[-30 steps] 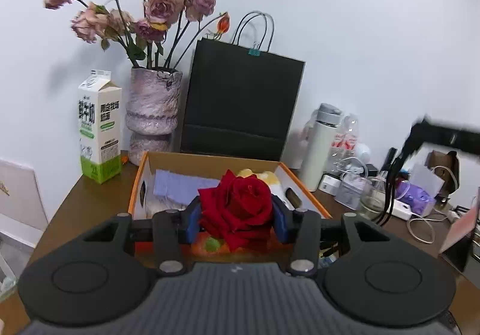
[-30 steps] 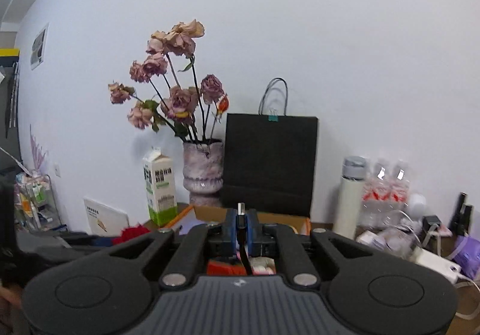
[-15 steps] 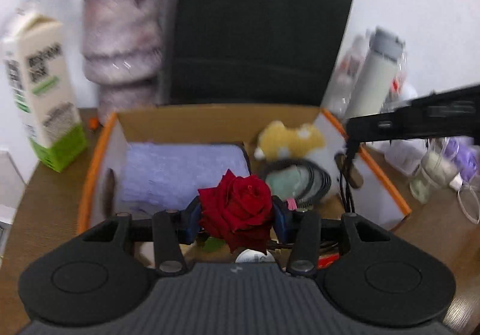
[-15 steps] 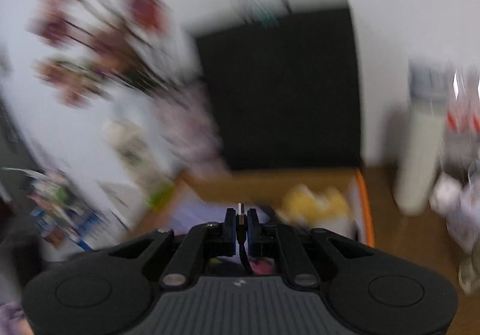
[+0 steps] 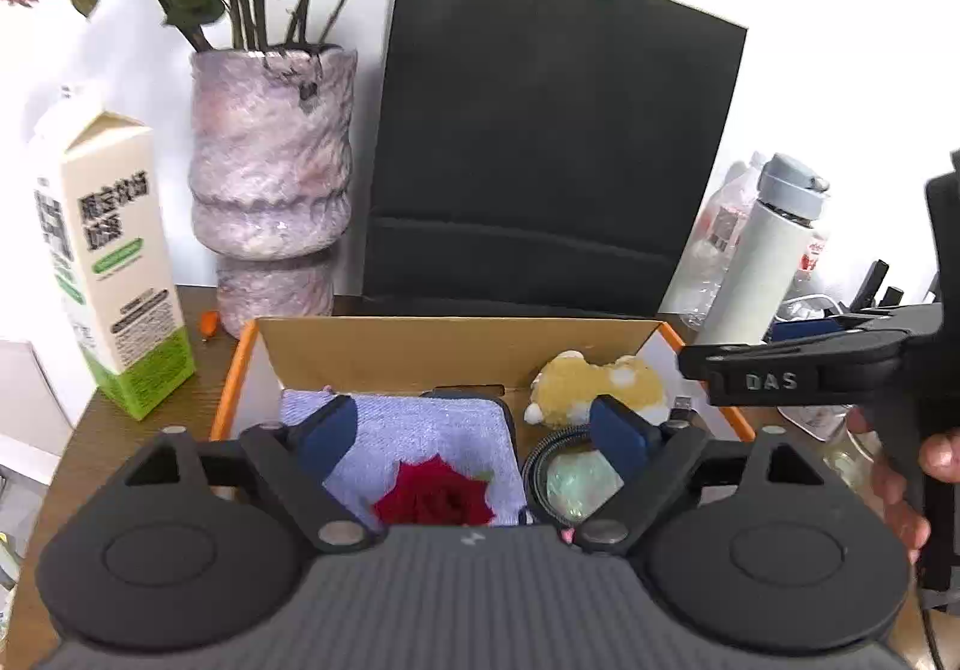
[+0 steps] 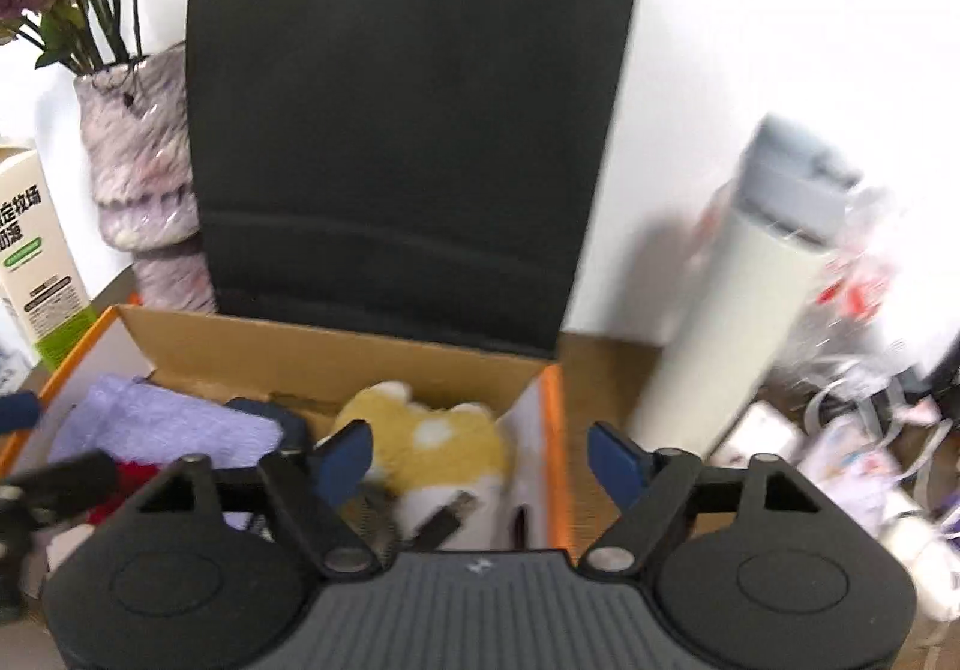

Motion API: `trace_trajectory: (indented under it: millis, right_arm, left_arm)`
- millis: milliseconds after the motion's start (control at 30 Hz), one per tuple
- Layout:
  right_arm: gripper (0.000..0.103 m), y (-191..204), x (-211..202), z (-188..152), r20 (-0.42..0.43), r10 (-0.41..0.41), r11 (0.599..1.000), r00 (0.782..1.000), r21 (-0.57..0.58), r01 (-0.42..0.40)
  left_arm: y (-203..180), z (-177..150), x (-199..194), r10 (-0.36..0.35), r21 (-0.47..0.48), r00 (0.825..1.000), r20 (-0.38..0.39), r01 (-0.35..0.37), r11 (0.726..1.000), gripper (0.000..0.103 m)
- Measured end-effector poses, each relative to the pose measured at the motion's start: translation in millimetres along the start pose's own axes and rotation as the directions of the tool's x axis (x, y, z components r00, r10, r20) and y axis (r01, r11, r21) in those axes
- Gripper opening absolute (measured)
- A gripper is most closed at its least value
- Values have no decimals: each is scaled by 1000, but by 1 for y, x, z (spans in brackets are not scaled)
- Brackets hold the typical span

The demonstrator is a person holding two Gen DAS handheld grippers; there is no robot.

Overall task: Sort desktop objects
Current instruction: 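Withdraw both grippers from the red box back over the table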

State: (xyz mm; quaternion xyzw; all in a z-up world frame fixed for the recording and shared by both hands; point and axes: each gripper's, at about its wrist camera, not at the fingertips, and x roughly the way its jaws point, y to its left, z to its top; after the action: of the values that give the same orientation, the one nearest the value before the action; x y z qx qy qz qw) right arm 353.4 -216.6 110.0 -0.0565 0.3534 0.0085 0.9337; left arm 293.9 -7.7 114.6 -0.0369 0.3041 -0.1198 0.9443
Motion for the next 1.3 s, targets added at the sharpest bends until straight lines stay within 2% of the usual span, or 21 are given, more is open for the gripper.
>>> trace_trajectory:
  millis: [100,133,167,233,300,400,433,467,567,733,833,900,1000,1100,1300]
  right_arm:
    - [79,-1,-25,-5,8,-4,1000,1000,-26,4]
    - [80,-1,-45,-13,31,16,999,999,-35,-15]
    - [80,-1,-45,-13,31,16,999,999,-35,-15]
    - [82,0,-66,-24,53,33,999,998,-28,-31]
    - [84,1,-85,-42,71,47,999,996,-25,-45]
    - [84,4,-104,-81,82,36,999,996,-31,-33]
    - [84,6,-115,-109,71,23,1000,997,13,-24]
    - [84,6,-115,-109,71,23,1000,997,13,-24]
    - [84,14,-134,-155,70,56,996,996,68,-61]
    - [84,34,-163,-230,85,38,997,996,71,-44]
    - [84,38,-174,-271,53,3,998,999,59,-6]
    - [84,39,-186,-294,41,-7,997,999,81,3]
    - [84,45,-209,-319,61,55,996,997,69,-59]
    - [84,54,-225,-337,69,61,998,996,24,-62]
    - [84,48,-225,-332,79,45,998,996,37,-48]
  left_arm:
    - [-4,-4,-17,42,9,999,-13,-42,999,92]
    - [-6,-7,-24,58,17,998,-12,-58,998,97]
    - [-6,-12,-32,71,18,997,-7,-71,997,101]
    - [-5,-30,-49,65,-18,998,20,-64,998,103]
    - [-6,-54,-64,57,-32,998,8,-57,998,103]
    - [-18,-94,-88,97,4,995,7,-97,995,103]
    - [-22,-106,-96,98,21,995,11,-99,995,103]
    - [-26,-118,-105,97,32,995,16,-98,995,103]
    - [-32,-156,-131,91,31,996,24,-92,995,103]
    - [-34,-216,-168,135,-28,991,10,-135,990,103]
    - [-32,-247,-193,159,-118,987,-2,-158,980,103]
    - [-36,-264,-208,111,-135,994,3,-110,985,103]
    - [-42,-276,-224,131,-133,991,3,-129,983,103]
    - [-44,-276,-228,142,-115,990,16,-139,984,103]
    - [-39,-263,-219,159,-106,987,21,-155,982,103]
